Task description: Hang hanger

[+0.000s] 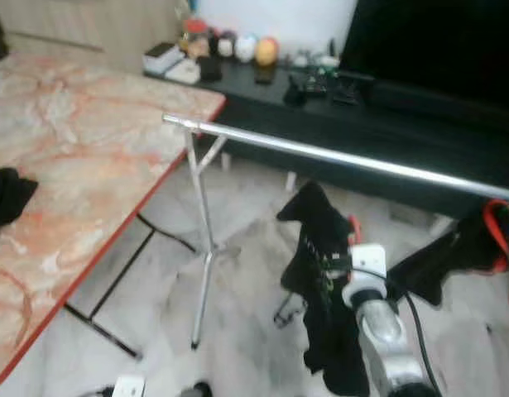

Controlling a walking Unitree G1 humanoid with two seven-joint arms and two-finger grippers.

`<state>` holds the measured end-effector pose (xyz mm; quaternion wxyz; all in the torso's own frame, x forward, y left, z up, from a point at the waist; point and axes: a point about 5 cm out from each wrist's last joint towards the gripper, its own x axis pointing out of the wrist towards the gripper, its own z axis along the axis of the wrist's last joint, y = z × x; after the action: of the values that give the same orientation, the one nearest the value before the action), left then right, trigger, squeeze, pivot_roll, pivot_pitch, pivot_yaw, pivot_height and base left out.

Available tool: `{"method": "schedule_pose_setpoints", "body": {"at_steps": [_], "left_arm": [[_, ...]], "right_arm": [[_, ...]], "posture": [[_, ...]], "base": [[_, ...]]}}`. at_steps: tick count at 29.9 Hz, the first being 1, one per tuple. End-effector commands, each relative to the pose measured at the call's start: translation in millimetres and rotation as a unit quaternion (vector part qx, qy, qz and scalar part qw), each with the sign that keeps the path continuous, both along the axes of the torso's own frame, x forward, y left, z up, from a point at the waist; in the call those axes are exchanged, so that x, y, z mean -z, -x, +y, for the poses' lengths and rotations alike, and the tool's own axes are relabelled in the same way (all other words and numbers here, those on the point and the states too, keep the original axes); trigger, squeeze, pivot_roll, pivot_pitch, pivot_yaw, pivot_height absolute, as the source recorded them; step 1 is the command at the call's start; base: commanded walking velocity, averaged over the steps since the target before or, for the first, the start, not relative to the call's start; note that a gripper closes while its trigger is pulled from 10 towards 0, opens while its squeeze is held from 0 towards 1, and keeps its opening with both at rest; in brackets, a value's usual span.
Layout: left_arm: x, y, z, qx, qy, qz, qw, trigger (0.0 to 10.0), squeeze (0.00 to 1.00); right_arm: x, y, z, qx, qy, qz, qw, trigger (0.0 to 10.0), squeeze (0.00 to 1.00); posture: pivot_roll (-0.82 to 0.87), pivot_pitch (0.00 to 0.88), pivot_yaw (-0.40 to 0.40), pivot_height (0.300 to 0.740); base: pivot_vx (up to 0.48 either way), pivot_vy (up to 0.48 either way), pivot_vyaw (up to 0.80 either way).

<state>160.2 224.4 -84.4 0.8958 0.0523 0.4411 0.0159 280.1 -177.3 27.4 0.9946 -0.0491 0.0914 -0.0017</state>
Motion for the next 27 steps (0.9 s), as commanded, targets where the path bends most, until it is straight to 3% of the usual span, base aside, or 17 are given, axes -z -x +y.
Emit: {"method": "schedule_pose_setpoints", "body": {"at_steps": [1,4,19,27], "left_arm": [[11.0,26.2,-1.4,-0.012,0.006,0.041,0.999,10.0,0.00],[11.0,26.2,-1.6,-0.012,0.006,0.041,0.999,10.0,0.00],[11.0,26.2,-1.6,-0.014,0.009,0.039,0.999,10.0,0.00],[10.8,25.7,-1.6,-0.016,0.010,0.039,0.999,10.0,0.00]], "right_arm": [[-14.0,-12.6,7.4,-0.008,-0.009,-0.027,1.000,10.0,0.00],[-12.1,-13.4,6.0,0.002,-0.013,-0.017,1.000,10.0,0.00],[-9.3,-15.4,3.8,0.019,-0.022,-0.008,1.000,10.0,0.00],[-9.7,-16.7,5.2,0.015,-0.019,-0.008,1.000,10.0,0.00]], "posture": [[-0.02,0.057,-0.016,0.740],[-0.02,0.057,-0.018,0.740],[-0.02,0.063,-0.017,0.740],[-0.02,0.068,-0.018,0.740]], "base": [[-0.371,0.000,0.00],[-0.369,0.000,0.00],[-0.381,0.000,-0.72],[-0.394,0.000,0.00]]}}
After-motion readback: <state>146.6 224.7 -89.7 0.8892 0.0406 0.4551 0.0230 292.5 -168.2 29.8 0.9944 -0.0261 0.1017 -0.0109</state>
